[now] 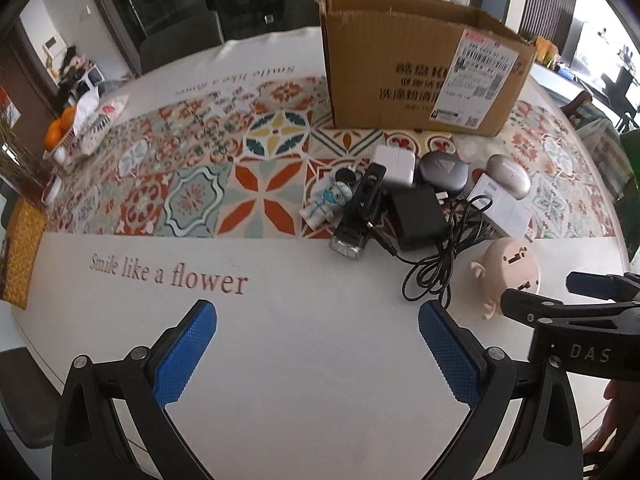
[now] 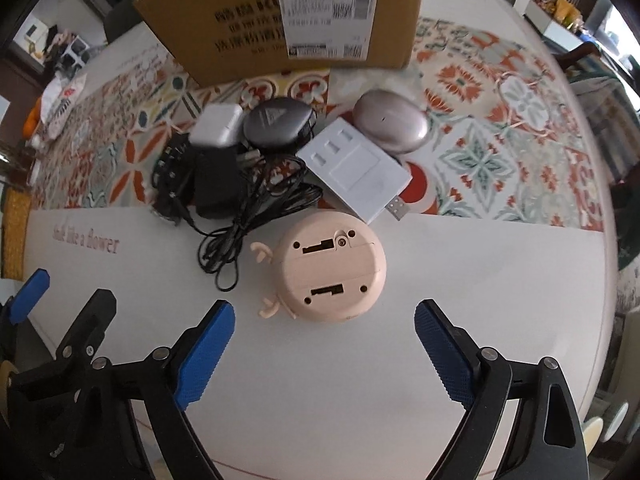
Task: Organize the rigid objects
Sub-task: 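Reach the right gripper to the pink round clock and close on it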
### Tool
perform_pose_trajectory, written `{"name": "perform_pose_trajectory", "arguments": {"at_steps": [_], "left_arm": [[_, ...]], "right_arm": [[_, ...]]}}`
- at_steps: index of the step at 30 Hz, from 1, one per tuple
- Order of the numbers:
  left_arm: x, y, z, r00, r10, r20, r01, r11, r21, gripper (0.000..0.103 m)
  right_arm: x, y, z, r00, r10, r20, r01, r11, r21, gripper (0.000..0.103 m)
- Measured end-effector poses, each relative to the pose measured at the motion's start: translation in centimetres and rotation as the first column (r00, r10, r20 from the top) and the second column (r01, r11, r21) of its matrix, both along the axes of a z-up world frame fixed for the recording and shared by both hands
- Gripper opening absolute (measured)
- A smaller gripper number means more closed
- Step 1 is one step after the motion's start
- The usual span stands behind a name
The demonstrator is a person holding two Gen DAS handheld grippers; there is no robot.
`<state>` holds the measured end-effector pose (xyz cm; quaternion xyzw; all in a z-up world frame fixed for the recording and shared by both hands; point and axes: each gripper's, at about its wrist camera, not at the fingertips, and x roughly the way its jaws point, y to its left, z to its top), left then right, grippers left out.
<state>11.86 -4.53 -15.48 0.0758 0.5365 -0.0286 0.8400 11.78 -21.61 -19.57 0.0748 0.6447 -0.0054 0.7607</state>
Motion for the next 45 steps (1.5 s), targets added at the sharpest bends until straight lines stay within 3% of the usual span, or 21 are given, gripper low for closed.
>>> {"name": "perform_pose_trajectory", "arguments": {"at_steps": [10,19,26,31,36,45], "left_arm": [[1.9,-1.1,-2.1,0.998,0.016,-0.053,-0.016,1.0,0.004,0.103],[3.1,-1.5,-2.4,0.999,-0.014,-0.043,0.014,1.0,0.003,0.103],[3.3,-1.8,-1.9,0.999,-0.041,-0.031,0.041,0.999,-0.002,0.103],[3.5,-2.7,-0.6,0.998,-0.058,0.0,0.058,0.997,-0.046,0.102],[4.3,-4.6,0.0,0.996,-0.088,0.021,0.089,0.993,-0.079,0.096],[6.2,-7.1,-1.4,0.997,-0.076,-0.022,0.074,0.992,-0.106,0.07]], "right_arm": [[2.2,-0.2,-3.4,0.996,0.036,-0.082,-0.034,0.999,0.027,0.084],[3.2,-0.2,-4.4,0.995,0.026,-0.098,-0.024,0.999,0.024,0.075],[3.0,-0.8,-4.6,0.995,-0.033,-0.09,0.038,0.998,0.054,0.074],[2.0,-2.6,-2.9,0.994,-0.088,-0.064,0.091,0.995,0.045,0.074],[1.4,-4.5,-1.0,0.99,-0.143,-0.013,0.143,0.989,0.033,0.074],[0.4,-8.0,-0.3,0.979,-0.204,0.027,0.202,0.977,0.059,0.075]]}}
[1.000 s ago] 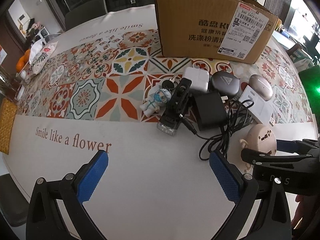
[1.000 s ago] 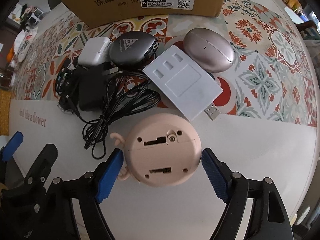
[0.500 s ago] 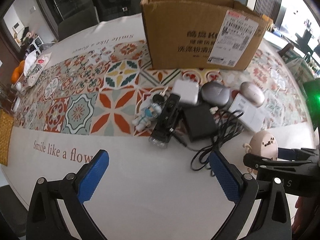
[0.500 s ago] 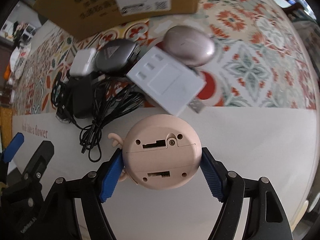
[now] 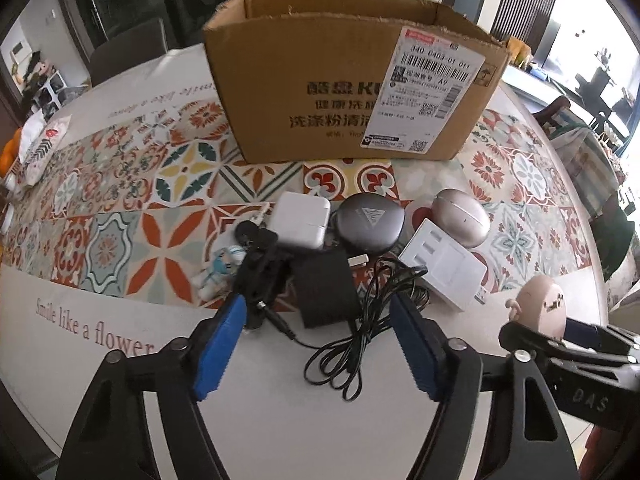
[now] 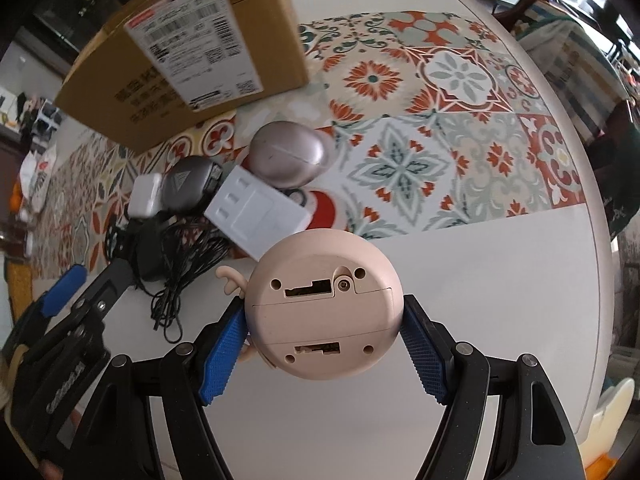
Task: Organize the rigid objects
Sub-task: 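Reach the right gripper to the pink round clock and close on it, then grasp the black power adapter with the left gripper while the right gripper holds the clock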
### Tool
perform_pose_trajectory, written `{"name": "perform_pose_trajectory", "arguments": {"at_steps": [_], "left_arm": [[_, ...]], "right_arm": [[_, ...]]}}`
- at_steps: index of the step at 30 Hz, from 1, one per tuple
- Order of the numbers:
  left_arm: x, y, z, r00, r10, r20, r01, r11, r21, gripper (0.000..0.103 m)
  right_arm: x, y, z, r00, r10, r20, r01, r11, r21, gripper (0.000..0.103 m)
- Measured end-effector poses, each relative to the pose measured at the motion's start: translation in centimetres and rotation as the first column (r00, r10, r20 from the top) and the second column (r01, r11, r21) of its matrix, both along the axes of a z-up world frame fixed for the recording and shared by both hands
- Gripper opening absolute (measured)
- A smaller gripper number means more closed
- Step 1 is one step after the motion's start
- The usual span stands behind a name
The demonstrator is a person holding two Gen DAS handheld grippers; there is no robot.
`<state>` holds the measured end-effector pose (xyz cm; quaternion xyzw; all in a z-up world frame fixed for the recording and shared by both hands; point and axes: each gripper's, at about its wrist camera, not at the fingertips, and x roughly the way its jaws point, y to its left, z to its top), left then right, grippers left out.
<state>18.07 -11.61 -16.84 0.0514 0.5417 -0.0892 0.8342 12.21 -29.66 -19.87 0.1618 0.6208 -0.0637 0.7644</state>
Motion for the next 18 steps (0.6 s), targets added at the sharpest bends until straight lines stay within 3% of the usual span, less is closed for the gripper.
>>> {"name": "perform_pose_trajectory", "arguments": {"at_steps": [4,12,18], "left_arm": [[1.1,-0.8,-0.9,0.999,0.018,-0.029,-0.018,1.0,-0.001,0.058],[3.0,-1.2,-2.7,0.995,0.061,-0.084,-0.059,0.998,0.024,0.054],[3.7,-0.5,-3.8,0.981,0.103,-0.166,-0.107,0.994,-0.013,0.046]], "right_arm": [[0.8,-0.5,-1.2,1.0,-0.008,-0.017,0.009,0.999,0.033,0.075],[1.8,-1.3,-2.3,1.0,-0.004,-0.026,0.006,0.998,0.062,0.075],[2.0,-2.1,-2.8,0.999,-0.01,-0.031,0.013,0.995,0.097,0.075]]}}
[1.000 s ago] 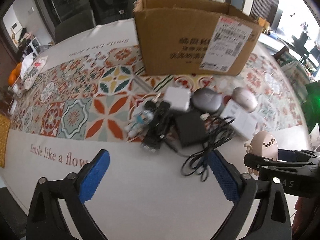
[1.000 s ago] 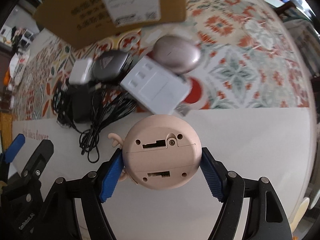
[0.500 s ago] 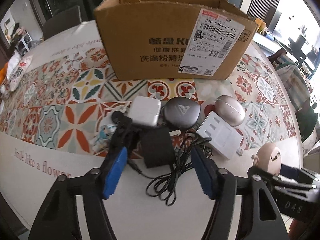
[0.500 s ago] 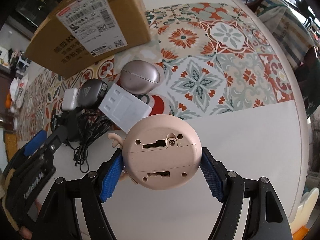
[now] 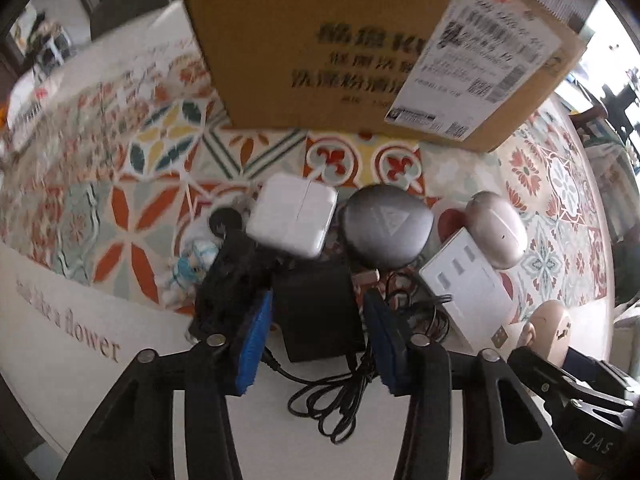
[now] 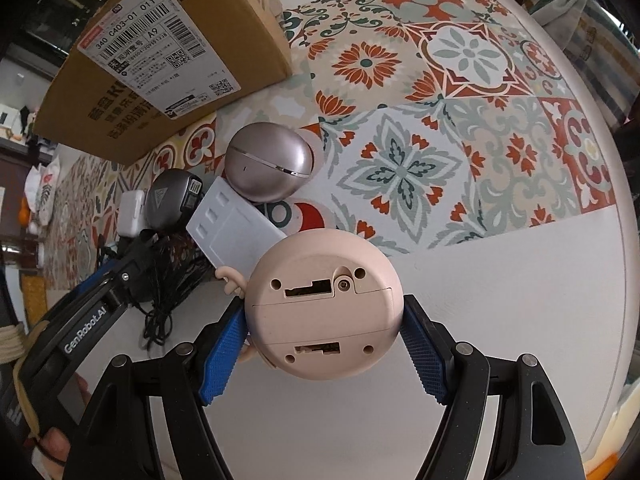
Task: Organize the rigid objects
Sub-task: 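Grasp the black power adapter with the left gripper while the right gripper holds the clock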
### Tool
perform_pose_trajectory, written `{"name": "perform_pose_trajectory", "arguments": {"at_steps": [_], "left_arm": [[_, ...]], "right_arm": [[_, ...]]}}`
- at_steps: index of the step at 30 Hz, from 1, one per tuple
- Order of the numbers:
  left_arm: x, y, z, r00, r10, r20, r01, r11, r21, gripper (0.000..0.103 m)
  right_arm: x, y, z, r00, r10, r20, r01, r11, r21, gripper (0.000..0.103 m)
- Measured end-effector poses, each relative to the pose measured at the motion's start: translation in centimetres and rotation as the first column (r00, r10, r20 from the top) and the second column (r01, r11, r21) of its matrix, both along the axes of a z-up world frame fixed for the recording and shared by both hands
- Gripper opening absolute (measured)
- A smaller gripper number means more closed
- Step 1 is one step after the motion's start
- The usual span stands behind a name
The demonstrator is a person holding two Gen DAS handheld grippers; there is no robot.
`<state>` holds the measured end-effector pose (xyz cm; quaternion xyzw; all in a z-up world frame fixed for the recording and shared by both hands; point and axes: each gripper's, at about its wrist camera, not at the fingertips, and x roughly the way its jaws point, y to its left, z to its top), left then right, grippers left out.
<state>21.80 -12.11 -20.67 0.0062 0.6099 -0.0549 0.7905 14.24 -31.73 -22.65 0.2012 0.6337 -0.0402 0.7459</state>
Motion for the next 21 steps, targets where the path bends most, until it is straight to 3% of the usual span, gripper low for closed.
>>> {"name": "perform_pose_trajectory", "arguments": {"at_steps": [21], "left_arm": [[1.1,0.2,-2.5,0.998,0.039,-0.054,-0.042,0.998,-0.047,0.043]], "right_arm": [[0.0,0.3,-0.1,1.0,-0.006,-0.001,0.006,1.0,0.013,0.075]]}}
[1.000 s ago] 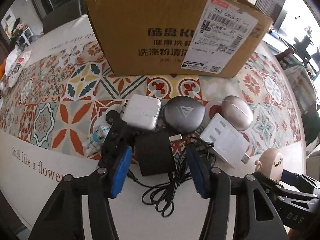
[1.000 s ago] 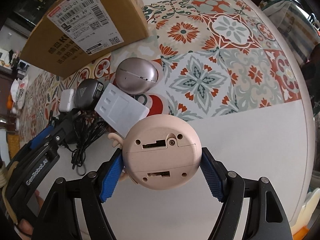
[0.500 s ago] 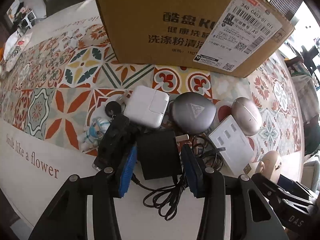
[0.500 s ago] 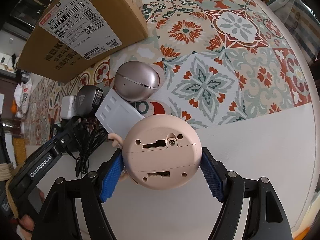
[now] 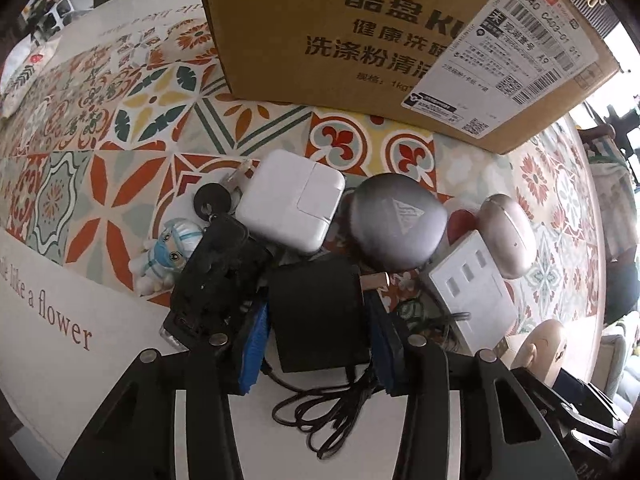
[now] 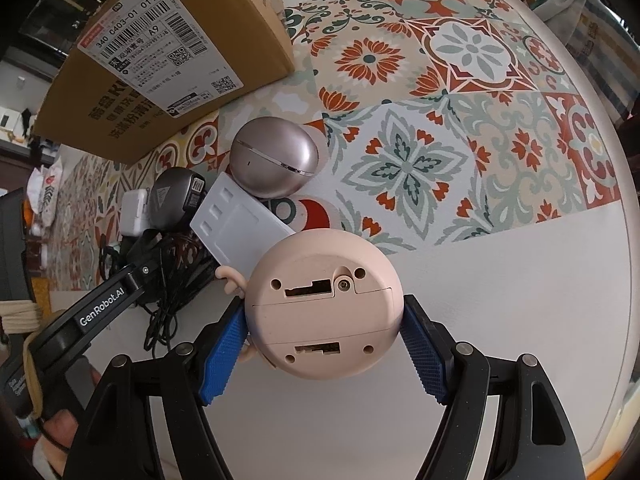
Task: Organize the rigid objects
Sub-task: 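Grasp the black power adapter with the left gripper while the right gripper holds the clock, then carry the adapter and clock into the cardboard box with both grippers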
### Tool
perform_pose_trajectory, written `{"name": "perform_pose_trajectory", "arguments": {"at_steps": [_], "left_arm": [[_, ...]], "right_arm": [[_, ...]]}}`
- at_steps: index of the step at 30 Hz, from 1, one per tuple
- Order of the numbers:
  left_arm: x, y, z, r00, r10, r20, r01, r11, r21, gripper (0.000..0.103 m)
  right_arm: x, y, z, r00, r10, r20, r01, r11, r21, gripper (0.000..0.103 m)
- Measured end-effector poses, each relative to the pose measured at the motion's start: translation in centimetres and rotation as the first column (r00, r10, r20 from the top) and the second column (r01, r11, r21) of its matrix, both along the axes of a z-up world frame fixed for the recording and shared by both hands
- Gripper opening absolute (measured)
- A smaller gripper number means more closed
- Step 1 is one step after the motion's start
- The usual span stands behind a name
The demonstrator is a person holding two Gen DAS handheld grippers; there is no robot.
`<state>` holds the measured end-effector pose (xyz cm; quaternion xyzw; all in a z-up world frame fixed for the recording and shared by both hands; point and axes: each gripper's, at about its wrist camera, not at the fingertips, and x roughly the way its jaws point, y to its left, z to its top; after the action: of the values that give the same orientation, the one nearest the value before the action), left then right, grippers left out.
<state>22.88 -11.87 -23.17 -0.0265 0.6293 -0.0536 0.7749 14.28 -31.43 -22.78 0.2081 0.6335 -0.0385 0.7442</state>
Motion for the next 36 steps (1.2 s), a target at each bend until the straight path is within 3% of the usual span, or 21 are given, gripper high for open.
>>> {"name": "perform_pose_trajectory", "arguments": {"at_steps": [11,20,29,36], "left_arm": [[-4.2,2.3,2.4,0.997,-0.014,0.077,0.02,0.997,-0.078,0.041],[-6.7,2.5,7.0,0.985,-0.047,0.169,0.064,0.994,-0.092,0.041],[-8.5,3.0,12.7,0.947,-0.068,0.313,0.092,0.994,-0.062,0.041],[-8.8,3.7,16.4,0.909,-0.061,0.413,0.092,0.994,-0.054,0.041]], "right_arm": [[-1.4,1.0,2.4,0.999,0.012,0.046,-0.011,1.0,-0.018,0.075],[-3.6,2.1,5.5,0.993,0.016,0.119,-0.011,0.999,-0.043,0.075],[-4.8,3.8,9.8,0.973,0.017,0.231,0.003,0.996,-0.084,0.075],[-4.8,4.5,13.9,0.937,0.027,0.347,0.011,0.994,-0.107,0.075]]}}
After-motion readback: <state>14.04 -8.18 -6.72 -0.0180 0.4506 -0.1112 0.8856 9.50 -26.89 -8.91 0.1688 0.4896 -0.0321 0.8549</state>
